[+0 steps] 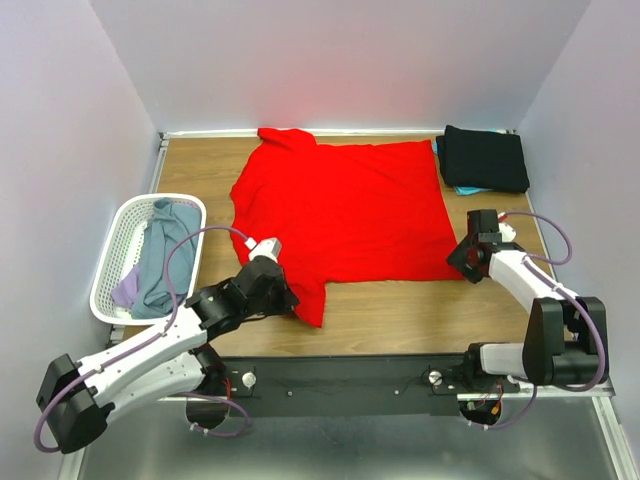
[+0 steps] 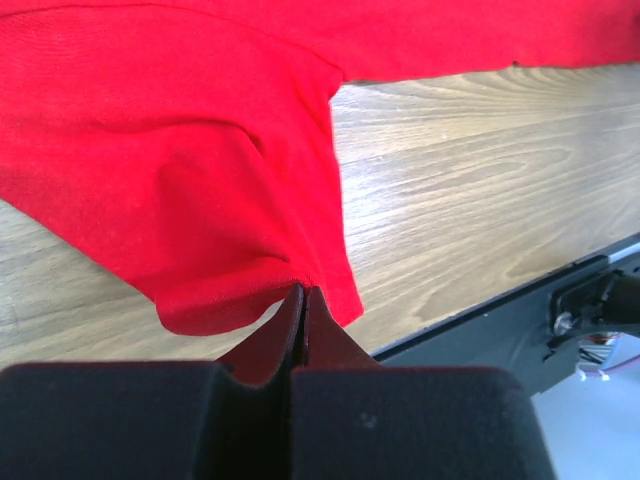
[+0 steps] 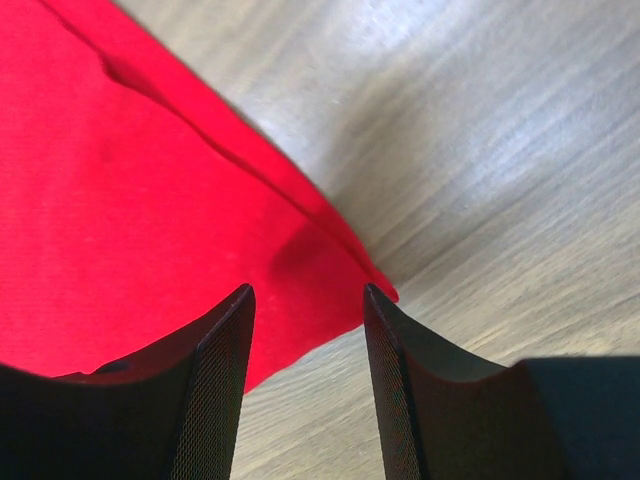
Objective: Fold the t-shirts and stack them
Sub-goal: Flatten the tshirt out
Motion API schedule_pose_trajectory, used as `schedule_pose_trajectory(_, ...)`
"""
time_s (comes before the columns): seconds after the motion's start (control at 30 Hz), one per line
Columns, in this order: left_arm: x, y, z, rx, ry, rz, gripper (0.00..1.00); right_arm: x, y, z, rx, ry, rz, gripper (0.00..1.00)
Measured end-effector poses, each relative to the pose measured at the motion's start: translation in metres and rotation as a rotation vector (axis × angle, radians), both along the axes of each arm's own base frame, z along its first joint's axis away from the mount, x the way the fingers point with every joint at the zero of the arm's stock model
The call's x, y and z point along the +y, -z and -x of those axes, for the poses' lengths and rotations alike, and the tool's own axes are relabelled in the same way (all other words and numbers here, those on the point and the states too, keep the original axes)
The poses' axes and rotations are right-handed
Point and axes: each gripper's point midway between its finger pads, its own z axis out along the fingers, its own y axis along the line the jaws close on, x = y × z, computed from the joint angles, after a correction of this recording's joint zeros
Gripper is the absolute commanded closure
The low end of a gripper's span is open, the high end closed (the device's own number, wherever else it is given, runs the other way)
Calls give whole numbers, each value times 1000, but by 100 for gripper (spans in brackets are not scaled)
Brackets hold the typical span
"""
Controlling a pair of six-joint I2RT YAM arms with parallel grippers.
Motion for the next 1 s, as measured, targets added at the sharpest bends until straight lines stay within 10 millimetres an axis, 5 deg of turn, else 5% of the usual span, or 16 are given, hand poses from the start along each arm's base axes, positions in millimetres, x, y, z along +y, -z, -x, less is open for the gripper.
schedule_pose_trajectory(1.0, 11, -27, -28, -62, -120, 58, 100, -6, 12, 22, 71, 81, -9, 45)
